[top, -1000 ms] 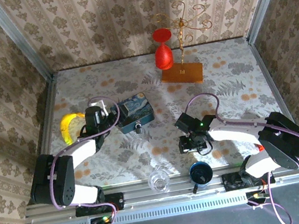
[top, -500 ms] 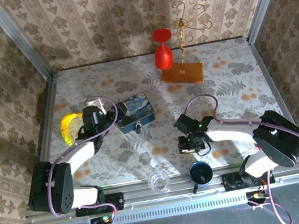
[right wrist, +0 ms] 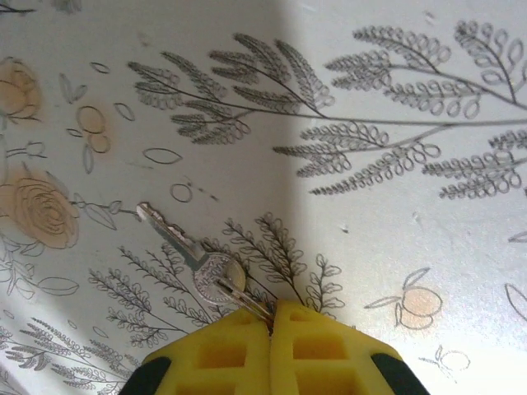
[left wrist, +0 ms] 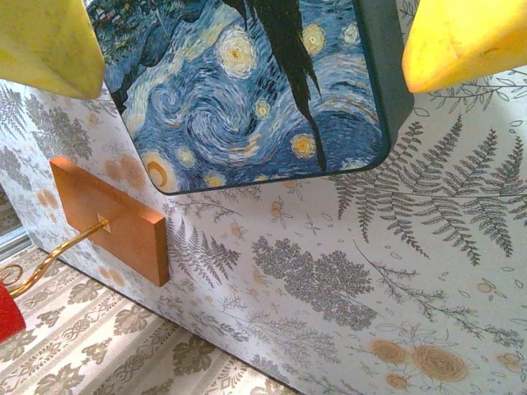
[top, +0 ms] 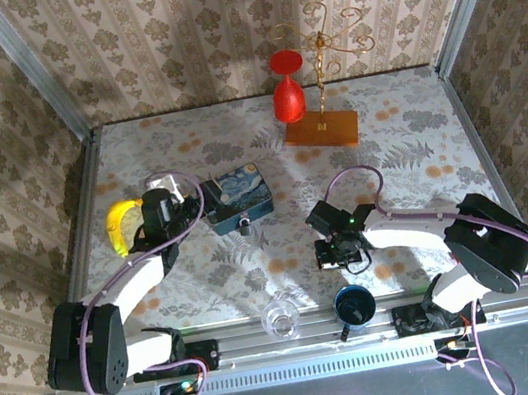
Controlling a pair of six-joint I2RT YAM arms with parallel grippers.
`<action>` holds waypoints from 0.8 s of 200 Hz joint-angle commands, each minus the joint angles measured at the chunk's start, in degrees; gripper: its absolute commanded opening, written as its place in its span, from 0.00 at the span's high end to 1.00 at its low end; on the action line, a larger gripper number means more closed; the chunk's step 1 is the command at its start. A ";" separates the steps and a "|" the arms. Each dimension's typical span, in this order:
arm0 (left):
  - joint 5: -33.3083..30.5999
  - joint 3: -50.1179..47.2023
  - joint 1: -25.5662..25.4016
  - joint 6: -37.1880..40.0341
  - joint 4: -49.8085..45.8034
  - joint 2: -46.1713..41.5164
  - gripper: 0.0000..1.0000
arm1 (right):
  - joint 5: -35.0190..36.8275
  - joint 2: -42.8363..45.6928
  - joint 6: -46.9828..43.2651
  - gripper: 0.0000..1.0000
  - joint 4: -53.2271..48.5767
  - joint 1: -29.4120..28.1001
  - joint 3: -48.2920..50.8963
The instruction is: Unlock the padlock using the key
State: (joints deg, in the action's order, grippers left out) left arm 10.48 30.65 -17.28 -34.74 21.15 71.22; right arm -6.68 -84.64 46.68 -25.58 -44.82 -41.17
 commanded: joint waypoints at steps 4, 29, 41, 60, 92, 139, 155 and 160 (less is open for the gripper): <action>-0.97 -0.08 -0.32 1.34 -2.35 -1.77 0.04 | 1.99 1.57 0.35 1.00 -1.17 -0.62 -0.66; -0.99 0.24 -0.30 1.52 -3.01 -2.29 0.03 | 2.64 3.13 -0.16 1.00 -2.76 -0.77 -1.58; -0.86 0.35 -0.30 1.52 -3.30 -2.48 0.03 | 3.11 3.96 -0.36 1.00 -3.73 -0.86 -2.09; -0.59 0.55 -0.30 1.53 -3.77 -2.83 0.03 | 3.76 4.48 -0.85 1.00 -4.89 -0.94 -2.92; 0.93 0.98 -0.21 1.96 -4.10 -3.41 0.03 | 4.59 8.49 -2.39 1.00 -7.91 -0.89 -4.73; 2.67 -0.50 0.39 1.48 -1.92 -5.37 0.02 | 6.19 10.97 -5.80 1.00 -10.41 -0.97 -8.40; 3.42 -1.36 0.72 1.17 -0.46 -6.07 0.02 | 6.88 11.22 -7.84 1.00 -11.41 -0.93 -10.78; 3.68 -1.51 0.75 1.17 -0.18 -6.24 0.01 | 7.22 11.13 -8.47 1.00 -12.02 -0.97 -11.66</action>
State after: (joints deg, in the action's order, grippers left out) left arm 12.08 30.37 -17.10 -34.26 18.57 66.63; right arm -2.09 -74.87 41.93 -33.85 -45.32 -48.90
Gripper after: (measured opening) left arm 0.982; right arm 0.038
